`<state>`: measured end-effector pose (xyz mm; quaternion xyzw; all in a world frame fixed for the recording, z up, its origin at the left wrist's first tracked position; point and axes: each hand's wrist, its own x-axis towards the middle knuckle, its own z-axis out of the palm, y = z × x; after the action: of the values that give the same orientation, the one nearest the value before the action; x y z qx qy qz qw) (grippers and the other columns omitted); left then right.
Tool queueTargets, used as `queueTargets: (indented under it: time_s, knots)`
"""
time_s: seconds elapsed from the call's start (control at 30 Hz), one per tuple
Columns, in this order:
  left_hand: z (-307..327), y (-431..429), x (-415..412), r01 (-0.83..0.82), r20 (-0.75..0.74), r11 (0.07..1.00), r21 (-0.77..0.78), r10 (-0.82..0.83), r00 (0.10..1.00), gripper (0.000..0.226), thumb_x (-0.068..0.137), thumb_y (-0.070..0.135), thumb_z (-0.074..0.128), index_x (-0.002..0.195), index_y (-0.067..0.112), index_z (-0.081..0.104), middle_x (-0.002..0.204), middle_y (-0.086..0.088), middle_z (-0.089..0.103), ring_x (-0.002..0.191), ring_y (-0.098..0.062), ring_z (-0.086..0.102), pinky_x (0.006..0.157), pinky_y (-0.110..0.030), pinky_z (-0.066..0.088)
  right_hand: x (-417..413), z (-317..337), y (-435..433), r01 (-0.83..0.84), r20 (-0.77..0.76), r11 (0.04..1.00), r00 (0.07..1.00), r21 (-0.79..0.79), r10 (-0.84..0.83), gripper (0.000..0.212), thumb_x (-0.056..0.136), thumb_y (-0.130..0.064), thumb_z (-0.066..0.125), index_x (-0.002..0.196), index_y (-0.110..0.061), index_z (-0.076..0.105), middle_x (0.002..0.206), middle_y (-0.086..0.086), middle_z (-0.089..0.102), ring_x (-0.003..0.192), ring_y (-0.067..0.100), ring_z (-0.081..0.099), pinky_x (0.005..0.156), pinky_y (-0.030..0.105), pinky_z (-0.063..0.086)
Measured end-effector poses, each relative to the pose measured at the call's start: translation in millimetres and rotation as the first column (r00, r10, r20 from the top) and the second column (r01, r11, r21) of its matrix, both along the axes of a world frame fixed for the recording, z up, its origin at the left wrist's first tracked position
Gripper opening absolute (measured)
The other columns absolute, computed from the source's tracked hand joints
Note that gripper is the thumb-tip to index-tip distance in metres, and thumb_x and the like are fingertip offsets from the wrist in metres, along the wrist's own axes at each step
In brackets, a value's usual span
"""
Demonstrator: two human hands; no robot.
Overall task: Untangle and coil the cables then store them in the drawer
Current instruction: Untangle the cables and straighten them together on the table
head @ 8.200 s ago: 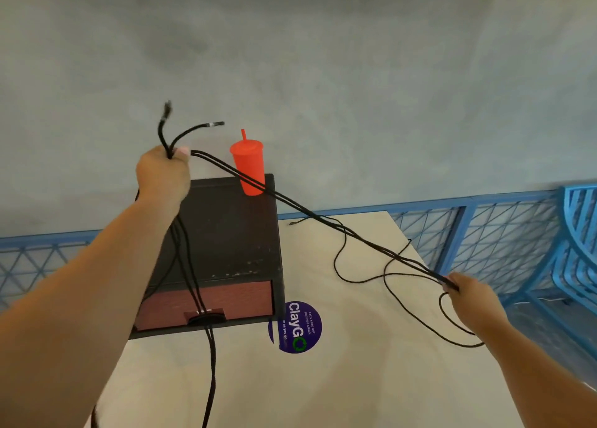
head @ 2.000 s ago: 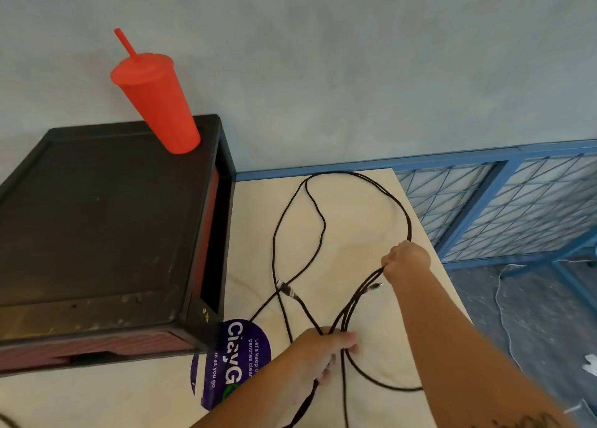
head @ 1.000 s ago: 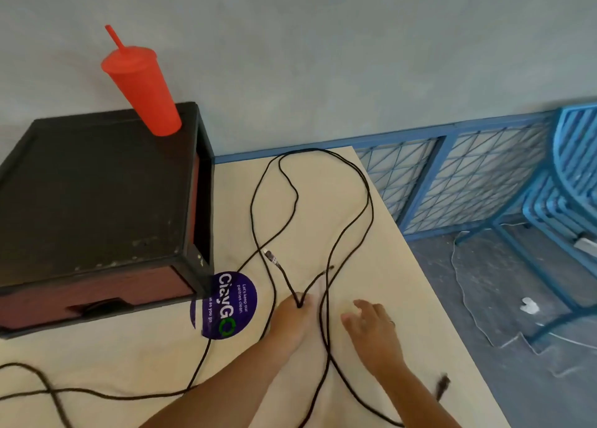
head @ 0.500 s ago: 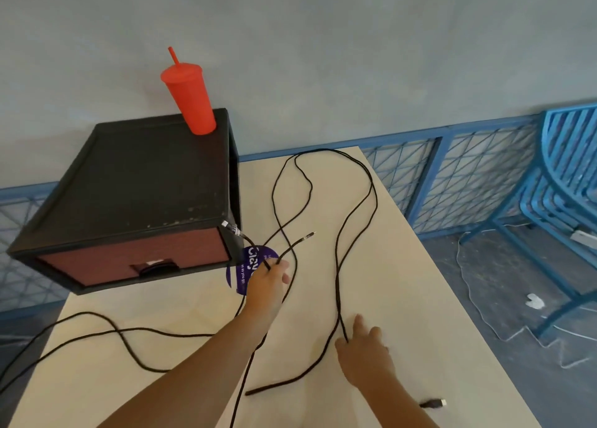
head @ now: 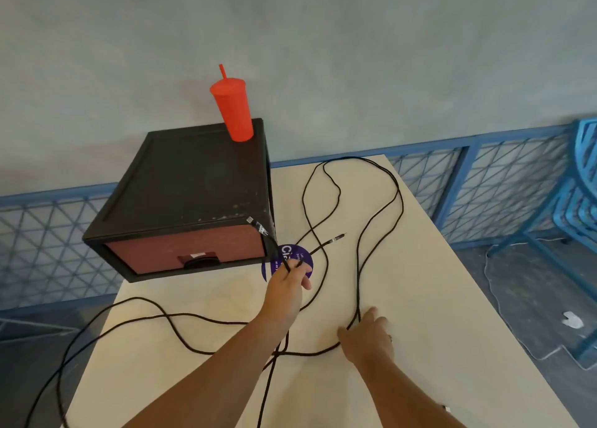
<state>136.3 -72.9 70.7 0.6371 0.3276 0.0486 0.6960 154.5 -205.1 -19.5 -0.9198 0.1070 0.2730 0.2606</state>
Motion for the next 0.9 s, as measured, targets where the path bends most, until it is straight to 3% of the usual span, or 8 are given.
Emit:
queueTargets:
  time_s: [0.13, 0.2, 0.27, 0.53, 0.63, 0.73, 0.83, 0.9]
  knots:
    - [5, 10, -11, -0.025, 0.007, 1.000, -0.001, 0.025, 1.000, 0.024, 0.092, 0.014, 0.050, 0.068, 0.013, 0.052, 0.055, 0.001, 0.048, 0.053, -0.009, 0.039, 0.099, -0.061, 0.032, 12, -3, -13, -0.017, 0.011, 0.997, 1.000, -0.069, 0.018, 0.060, 0.093, -0.009, 0.028, 0.149, -0.014, 0.006, 0.144, 0.018, 0.025, 0.126, 0.034, 0.042, 0.101, 0.037, 0.038]
    - [9, 17, -18, -0.026, 0.021, 1.000, -0.006, 0.026, 0.999, 0.019, 0.092, 0.012, 0.048, 0.074, 0.011, 0.053, 0.060, -0.003, 0.046, 0.051, -0.008, 0.036, 0.081, -0.053, 0.046, 17, -5, -31, -0.012, 0.029, 0.991, 0.999, -0.132, 0.015, 0.059, 0.095, -0.010, 0.026, 0.149, -0.019, 0.005, 0.144, 0.019, 0.025, 0.126, 0.033, 0.043, 0.103, 0.037, 0.037]
    - [12, 25, -24, -0.037, 0.053, 0.999, -0.008, 0.037, 0.998, 0.017, 0.093, 0.012, 0.047, 0.079, 0.009, 0.054, 0.063, -0.005, 0.045, 0.052, -0.009, 0.035, 0.054, -0.029, 0.038, 24, -10, -57, 0.022, 0.043, 0.980, 0.999, -0.197, -0.013, 0.059, 0.096, -0.011, 0.025, 0.149, -0.023, 0.003, 0.144, 0.019, 0.024, 0.127, 0.033, 0.041, 0.104, 0.037, 0.036]
    - [8, 32, -26, 0.102, 0.042, 0.993, 0.052, -0.104, 0.994, 0.022, 0.098, 0.017, 0.041, 0.077, 0.015, 0.048, 0.064, -0.003, 0.047, 0.046, -0.004, 0.033, 0.047, -0.019, 0.026, 24, -2, -87, 0.042, 0.029, 0.964, 0.999, -0.263, -0.036, 0.062, 0.091, -0.012, 0.032, 0.148, -0.016, 0.008, 0.143, 0.017, 0.026, 0.129, 0.037, 0.035, 0.103, 0.042, 0.036]
    - [7, 28, -26, 0.212, -0.012, 0.965, 0.152, -0.213, 0.977, 0.025, 0.098, 0.020, 0.039, 0.074, 0.014, 0.045, 0.068, -0.005, 0.046, 0.048, -0.009, 0.030, 0.048, -0.023, 0.025, 24, 21, -59, -0.091, 0.213, 0.959, 0.965, -0.270, 0.151, 0.068, 0.089, -0.021, 0.043, 0.147, -0.019, 0.008, 0.140, 0.011, 0.026, 0.127, 0.033, 0.034, 0.097, 0.042, 0.042]
    - [8, 27, -27, 0.292, -0.031, 0.931, 0.221, -0.292, 0.956, 0.018, 0.098, 0.019, 0.036, 0.082, 0.016, 0.041, 0.065, -0.001, 0.042, 0.048, -0.007, 0.031, 0.045, -0.019, 0.027, 24, 62, -10, -0.308, 0.355, 0.949, 0.897, 0.074, 0.264, 0.069, 0.090, -0.029, 0.050, 0.148, -0.025, 0.012, 0.131, 0.008, 0.045, 0.116, 0.026, 0.048, 0.094, 0.035, 0.042]
    - [7, 22, -26, 0.327, -0.009, 0.896, 0.301, -0.340, 0.940, 0.019, 0.097, 0.015, 0.036, 0.080, 0.021, 0.042, 0.065, 0.005, 0.041, 0.052, -0.005, 0.036, 0.052, -0.015, 0.036, 10, 112, 38, -0.089, -0.023, 0.757, 0.991, 0.648, 0.135, 0.042, 0.091, -0.037, 0.050, 0.129, -0.019, 0.048, 0.112, 0.004, 0.062, 0.102, 0.017, 0.058, 0.089, 0.031, 0.043]
    - [15, 13, -29, 0.369, -0.005, 0.855, 0.365, -0.395, 0.919, 0.028, 0.099, 0.009, 0.033, 0.077, 0.023, 0.044, 0.069, 0.006, 0.045, 0.062, -0.006, 0.047, 0.057, -0.006, 0.039, 0, 122, 61, -0.113, -0.065, 0.689, 0.972, 0.716, 0.226, 0.030, 0.089, -0.040, 0.054, 0.110, -0.019, 0.059, 0.109, 0.002, 0.065, 0.101, 0.014, 0.060, 0.091, 0.032, 0.047]
